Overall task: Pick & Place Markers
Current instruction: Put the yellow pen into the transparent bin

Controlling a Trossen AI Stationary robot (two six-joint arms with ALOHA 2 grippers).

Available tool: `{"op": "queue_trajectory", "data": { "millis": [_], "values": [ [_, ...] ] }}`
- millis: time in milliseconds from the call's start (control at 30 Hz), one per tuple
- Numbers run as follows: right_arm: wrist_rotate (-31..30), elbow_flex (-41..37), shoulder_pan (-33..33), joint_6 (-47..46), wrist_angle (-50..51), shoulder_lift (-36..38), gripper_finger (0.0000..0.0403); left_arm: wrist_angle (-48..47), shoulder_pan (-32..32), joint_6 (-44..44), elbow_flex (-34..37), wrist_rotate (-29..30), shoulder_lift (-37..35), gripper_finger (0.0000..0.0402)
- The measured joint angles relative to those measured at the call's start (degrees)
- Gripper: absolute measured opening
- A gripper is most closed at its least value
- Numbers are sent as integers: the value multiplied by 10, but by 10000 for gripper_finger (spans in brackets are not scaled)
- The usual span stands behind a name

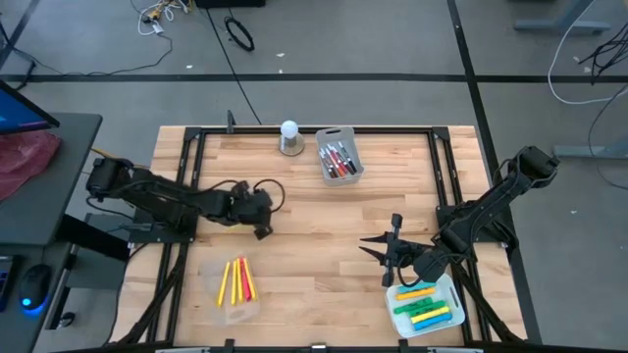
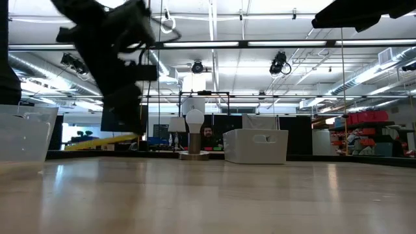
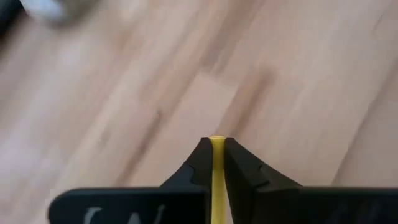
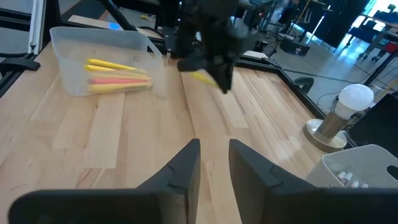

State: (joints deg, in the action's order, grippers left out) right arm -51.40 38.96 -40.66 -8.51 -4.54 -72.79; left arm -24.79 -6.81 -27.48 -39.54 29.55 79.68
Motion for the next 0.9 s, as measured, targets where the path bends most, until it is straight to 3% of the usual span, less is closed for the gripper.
{"op": "queue_trajectory", "data": {
  "millis": [233,500,600,767,900],
  "values": [
    [0,0,0,0,-2,0,86,-76,-37,19,-175,23,-1,20],
    [0,0,0,0,-2,0,86,-170,-179,-101,-369,-11,-2,3],
    [0,0,0,0,-2,0,86,-193,-241,-191,-387,1,-2,1],
    [0,0,0,0,-2,0,86,-295,-327,-389,-386,77,5,0],
    [12,0,2,2,10,0,86,-324,-358,-438,-369,139,14,1]
  ]
}}
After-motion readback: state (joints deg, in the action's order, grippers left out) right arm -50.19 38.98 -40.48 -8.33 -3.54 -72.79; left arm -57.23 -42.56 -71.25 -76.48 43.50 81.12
